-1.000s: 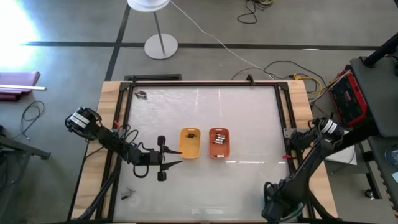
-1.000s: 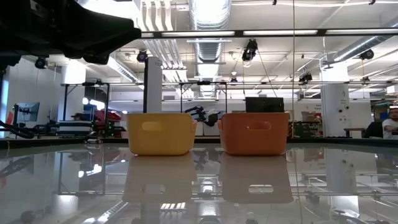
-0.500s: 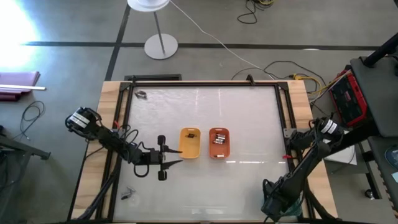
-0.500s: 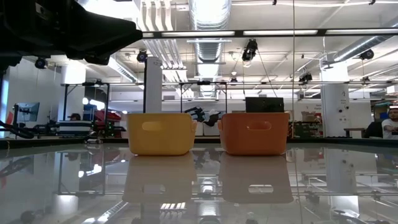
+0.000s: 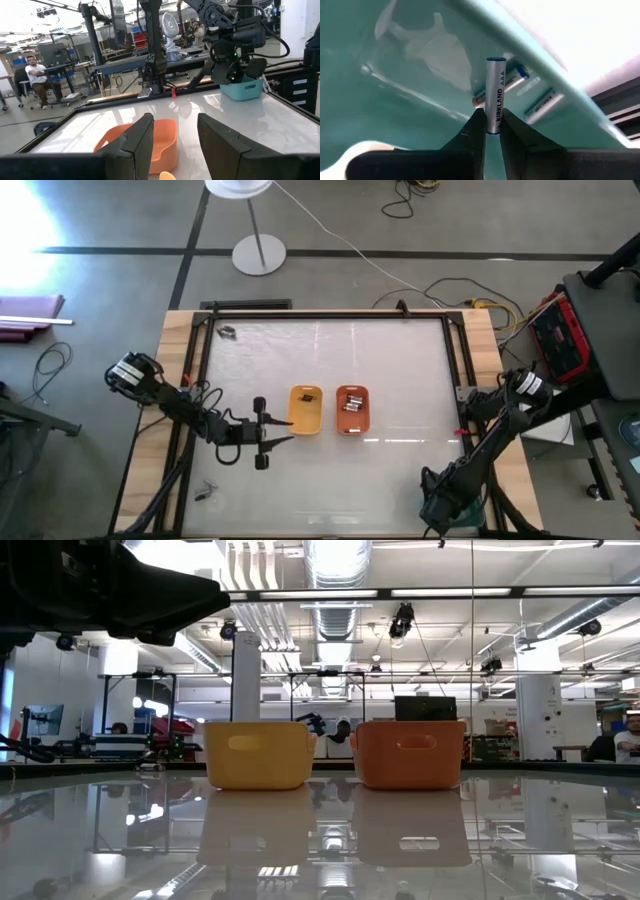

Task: Sort batteries
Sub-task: Put the gray battery into the green bin, then put the silver battery into the orange bin

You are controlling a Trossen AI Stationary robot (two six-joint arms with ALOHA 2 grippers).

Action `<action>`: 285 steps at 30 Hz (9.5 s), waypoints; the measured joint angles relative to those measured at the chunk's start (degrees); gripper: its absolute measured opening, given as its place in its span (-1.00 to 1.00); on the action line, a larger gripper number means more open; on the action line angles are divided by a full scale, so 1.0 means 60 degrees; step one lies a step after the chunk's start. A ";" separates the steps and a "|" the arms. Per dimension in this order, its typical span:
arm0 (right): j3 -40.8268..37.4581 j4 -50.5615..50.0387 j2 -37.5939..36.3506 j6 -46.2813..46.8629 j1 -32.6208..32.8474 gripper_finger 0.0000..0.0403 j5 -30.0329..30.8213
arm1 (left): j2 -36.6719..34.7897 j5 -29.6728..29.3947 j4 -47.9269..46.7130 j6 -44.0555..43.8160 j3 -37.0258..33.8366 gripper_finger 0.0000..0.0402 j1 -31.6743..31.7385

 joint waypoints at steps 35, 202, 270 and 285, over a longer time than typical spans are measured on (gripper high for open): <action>0.0087 0.0250 0.0000 0.0608 0.0000 -0.63 -0.0032 | 0.0004 -0.0011 -0.0277 0.0029 -0.0004 -0.32 0.0000; -0.0276 0.0993 -0.3683 -0.9650 -0.4062 -0.20 0.9213 | 0.4285 0.1373 -2.4433 0.2304 0.9182 -0.90 1.1600; -0.0294 0.1972 -0.3683 -1.1319 -0.4692 -0.15 1.0051 | -0.3681 0.7089 -1.6620 -0.0947 0.4666 -0.88 0.8513; -0.0385 0.2919 -0.2789 -1.2646 -0.5049 -0.16 1.0984 | -0.0368 0.7038 -1.2779 -0.2332 0.6473 -0.88 0.6206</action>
